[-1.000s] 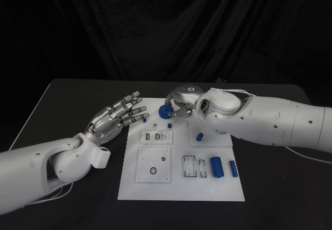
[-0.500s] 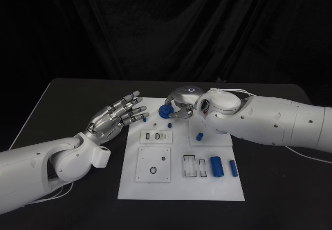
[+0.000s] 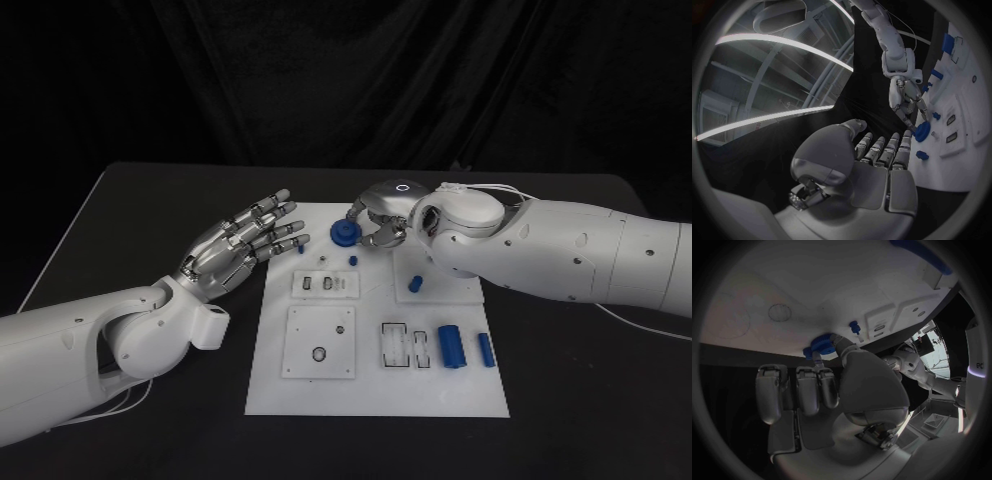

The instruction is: Assemble the parts on the task board

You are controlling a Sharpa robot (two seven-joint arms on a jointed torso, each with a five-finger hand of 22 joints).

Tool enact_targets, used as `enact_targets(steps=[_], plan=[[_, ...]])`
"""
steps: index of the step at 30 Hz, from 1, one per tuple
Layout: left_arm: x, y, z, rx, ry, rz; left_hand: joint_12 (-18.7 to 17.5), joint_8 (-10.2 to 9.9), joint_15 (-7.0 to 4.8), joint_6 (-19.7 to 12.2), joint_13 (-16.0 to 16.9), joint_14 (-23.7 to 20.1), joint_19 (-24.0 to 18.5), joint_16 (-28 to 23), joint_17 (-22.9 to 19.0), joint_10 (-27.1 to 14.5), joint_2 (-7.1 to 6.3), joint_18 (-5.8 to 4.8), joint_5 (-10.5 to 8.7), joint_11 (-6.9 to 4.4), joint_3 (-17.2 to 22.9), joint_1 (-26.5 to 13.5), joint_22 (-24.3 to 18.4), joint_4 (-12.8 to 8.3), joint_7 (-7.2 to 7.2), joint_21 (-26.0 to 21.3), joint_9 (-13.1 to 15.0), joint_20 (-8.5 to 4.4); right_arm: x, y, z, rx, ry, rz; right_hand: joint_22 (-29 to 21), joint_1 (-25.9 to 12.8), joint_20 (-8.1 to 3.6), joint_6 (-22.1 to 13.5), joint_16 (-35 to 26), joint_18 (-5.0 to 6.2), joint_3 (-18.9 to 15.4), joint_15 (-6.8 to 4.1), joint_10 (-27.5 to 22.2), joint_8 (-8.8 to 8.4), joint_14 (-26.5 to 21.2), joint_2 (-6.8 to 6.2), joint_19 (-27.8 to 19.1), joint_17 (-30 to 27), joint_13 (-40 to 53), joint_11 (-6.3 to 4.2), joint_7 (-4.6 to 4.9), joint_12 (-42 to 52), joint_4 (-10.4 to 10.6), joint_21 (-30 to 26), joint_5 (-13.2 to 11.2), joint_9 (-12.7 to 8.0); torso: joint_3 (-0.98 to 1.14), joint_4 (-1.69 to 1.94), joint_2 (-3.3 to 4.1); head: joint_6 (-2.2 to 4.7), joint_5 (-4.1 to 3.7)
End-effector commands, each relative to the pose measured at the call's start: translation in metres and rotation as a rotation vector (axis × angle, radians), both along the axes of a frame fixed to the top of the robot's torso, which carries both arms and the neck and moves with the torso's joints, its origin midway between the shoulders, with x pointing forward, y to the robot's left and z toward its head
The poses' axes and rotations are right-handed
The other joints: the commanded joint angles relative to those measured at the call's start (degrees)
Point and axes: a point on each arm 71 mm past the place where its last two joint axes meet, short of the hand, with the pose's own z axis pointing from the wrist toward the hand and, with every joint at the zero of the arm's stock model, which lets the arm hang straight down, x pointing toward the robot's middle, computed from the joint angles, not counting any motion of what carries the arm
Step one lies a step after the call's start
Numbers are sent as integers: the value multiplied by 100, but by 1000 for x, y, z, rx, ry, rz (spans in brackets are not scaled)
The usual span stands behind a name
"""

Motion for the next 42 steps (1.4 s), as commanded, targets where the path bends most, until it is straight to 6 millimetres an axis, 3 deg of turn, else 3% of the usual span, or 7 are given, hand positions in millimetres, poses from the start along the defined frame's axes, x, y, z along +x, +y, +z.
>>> enact_targets(steps=[1, 17, 28, 35, 42], plan=[[-1, 3, 7, -81, -74, 19, 17, 1, 39, -2, 4, -9, -23, 26, 8, -4, -10, -62, -13, 27, 31, -63, -6, -5, 48, -34, -5, -5, 0, -6, -6, -19, 22, -14, 1189, -41, 61, 122, 15, 24, -6, 39, 598, 52, 598, 48, 335, 1509, 1509, 63, 2, 16, 39, -32, -31, 11, -1, 2, 1, -9, -1], [-3, 8, 7, -77, -74, 33, 17, 1, 39, -2, 4, -9, -23, 26, 8, -4, -10, -62, -13, 27, 31, -63, -6, -5, 48, -34, -5, -5, -2, -42, 1, 40, -32, -64, 1186, -89, 98, 373, 15, 27, -38, 66, 598, 86, 598, 32, 332, 1509, 1509, 84, -3, 16, 91, -40, -139, 11, 9, -4, 1, -2, 26], [-5, 11, 7, -75, -73, 40, 18, 4, 41, 11, 7, -6, -23, 33, 9, 2, -10, -64, -12, 29, 45, -68, -6, -5, 52, -34, -3, -5, -15, -89, 26, 106, -87, -136, 1181, -77, 92, 506, 15, 30, -44, 51, 598, 107, 598, 29, 327, 1509, 1509, 64, -30, 16, 108, -47, -190, 16, 8, -32, -10, -10, 47], [-5, 11, 7, -74, -72, 40, 20, 5, 41, 18, 11, 0, -21, 40, 10, 9, -13, -65, -10, 30, 52, -71, -6, -7, 52, -33, -1, -5, -22, -118, 41, 111, -104, -194, 1181, -79, 65, 442, 15, 31, -67, 12, 598, 9, 598, 7, 326, 1509, 1509, 9, -48, 16, 153, -52, -317, -40, 5, -22, -1, -16, -3], [-5, 9, 7, -77, -71, 33, 20, 5, 42, 15, 11, 2, -22, 42, 11, 9, -15, -66, -9, 32, 58, -73, -7, -8, 53, -34, -2, -5, -29, -147, 45, 117, -115, -237, 1161, -44, -18, 303, 15, 39, -105, -80, 598, -134, 598, -34, 308, 1509, 1509, -97, -106, 16, 204, -76, -442, -149, 4, -31, 0, -56, 6]])
